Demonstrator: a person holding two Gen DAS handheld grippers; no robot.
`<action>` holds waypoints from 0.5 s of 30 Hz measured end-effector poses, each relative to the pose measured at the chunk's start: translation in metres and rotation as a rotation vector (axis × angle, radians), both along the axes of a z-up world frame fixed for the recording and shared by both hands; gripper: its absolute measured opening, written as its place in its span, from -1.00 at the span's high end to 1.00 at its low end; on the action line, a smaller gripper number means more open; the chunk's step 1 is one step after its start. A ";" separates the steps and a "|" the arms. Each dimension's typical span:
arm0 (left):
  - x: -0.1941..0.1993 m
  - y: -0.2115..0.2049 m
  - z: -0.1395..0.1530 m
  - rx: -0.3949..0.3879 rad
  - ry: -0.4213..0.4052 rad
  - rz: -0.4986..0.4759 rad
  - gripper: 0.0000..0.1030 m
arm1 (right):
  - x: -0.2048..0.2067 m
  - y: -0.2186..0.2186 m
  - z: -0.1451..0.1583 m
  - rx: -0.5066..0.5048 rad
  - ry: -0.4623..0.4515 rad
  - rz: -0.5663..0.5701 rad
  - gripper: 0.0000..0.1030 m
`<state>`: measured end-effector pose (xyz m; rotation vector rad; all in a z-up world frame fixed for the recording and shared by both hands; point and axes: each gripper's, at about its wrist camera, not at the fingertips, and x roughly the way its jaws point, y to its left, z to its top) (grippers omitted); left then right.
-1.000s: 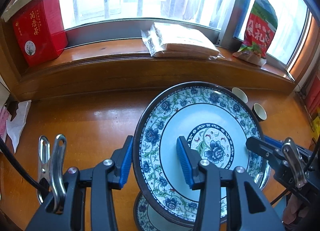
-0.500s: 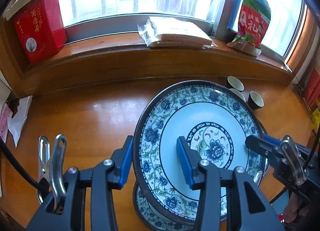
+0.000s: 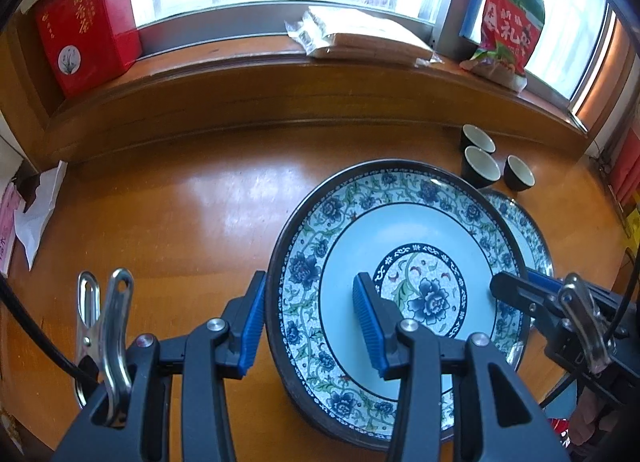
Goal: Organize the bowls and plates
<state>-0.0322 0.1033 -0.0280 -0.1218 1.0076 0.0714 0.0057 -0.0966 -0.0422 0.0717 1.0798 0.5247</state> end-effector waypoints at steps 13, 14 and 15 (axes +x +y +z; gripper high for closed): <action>-0.014 0.013 -0.025 -0.017 0.059 0.023 0.12 | -0.010 0.015 -0.019 -0.041 0.049 0.039 0.50; -0.014 0.013 -0.026 -0.019 0.062 0.023 0.12 | -0.010 0.016 -0.020 -0.043 0.053 0.039 0.50; -0.014 0.013 -0.028 -0.020 0.064 0.023 0.12 | -0.010 0.016 -0.020 -0.045 0.055 0.039 0.50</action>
